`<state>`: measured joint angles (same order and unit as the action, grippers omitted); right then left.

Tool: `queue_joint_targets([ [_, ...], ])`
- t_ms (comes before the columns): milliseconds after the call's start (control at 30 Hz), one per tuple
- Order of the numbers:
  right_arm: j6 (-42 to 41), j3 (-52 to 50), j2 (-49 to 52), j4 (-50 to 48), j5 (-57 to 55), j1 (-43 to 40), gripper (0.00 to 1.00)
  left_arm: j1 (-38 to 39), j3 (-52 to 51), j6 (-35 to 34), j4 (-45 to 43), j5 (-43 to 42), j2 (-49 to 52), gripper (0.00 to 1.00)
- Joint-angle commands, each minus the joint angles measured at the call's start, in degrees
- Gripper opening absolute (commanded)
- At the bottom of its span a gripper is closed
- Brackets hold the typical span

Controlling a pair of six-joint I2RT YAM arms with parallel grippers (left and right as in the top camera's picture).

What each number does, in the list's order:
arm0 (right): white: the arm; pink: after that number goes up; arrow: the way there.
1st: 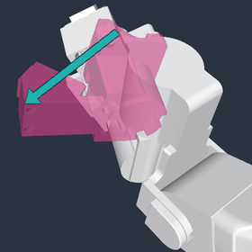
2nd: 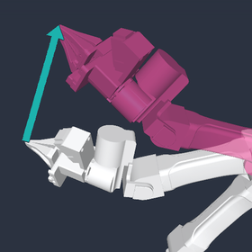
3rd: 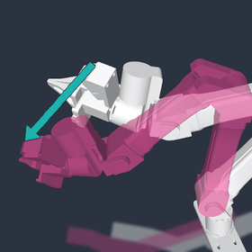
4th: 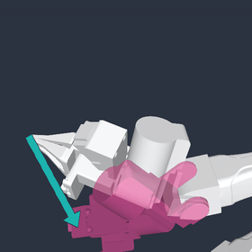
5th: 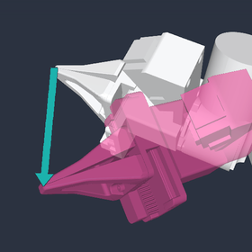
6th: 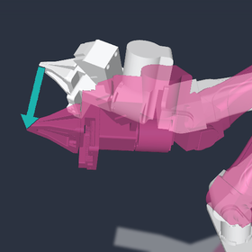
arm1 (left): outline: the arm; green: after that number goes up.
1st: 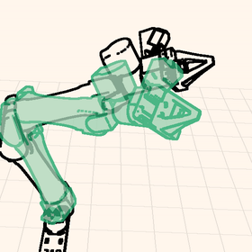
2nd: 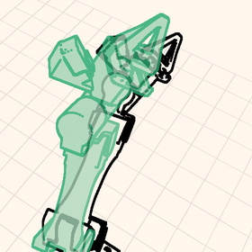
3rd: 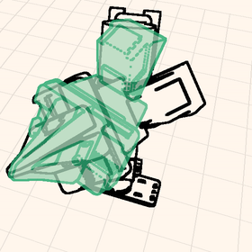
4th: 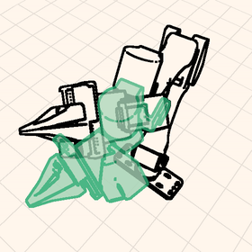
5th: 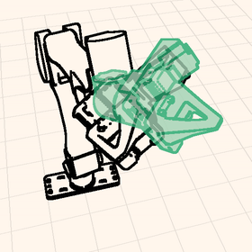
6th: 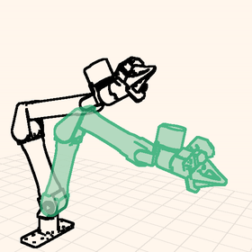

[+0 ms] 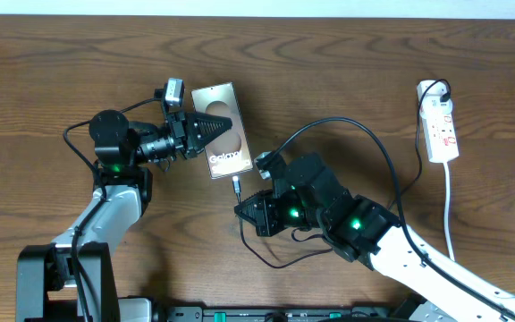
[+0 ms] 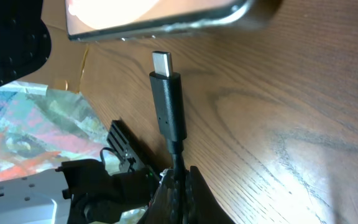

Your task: Plug charger to phone and switch on socket

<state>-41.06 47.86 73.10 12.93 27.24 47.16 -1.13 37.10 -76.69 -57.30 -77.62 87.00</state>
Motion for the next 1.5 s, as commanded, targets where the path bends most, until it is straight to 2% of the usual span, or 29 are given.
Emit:
queue_joint_targets([
  [0,-0.52,-0.17,0.24,-0.57,0.81,-0.22,0.01,-0.15,1.16,1.20,-0.92,-0.31,-0.52,0.07],
  [700,-0.44,-0.17,0.24,-0.83,2.93,-0.66,0.01,-0.15,1.16,5.31,-0.92,-2.86,-0.52,0.08],
  [1467,-0.46,-0.17,0.26,-2.47,2.19,-1.01,0.01,-0.15,1.16,5.31,-0.92,-3.02,-0.52,0.07],
])
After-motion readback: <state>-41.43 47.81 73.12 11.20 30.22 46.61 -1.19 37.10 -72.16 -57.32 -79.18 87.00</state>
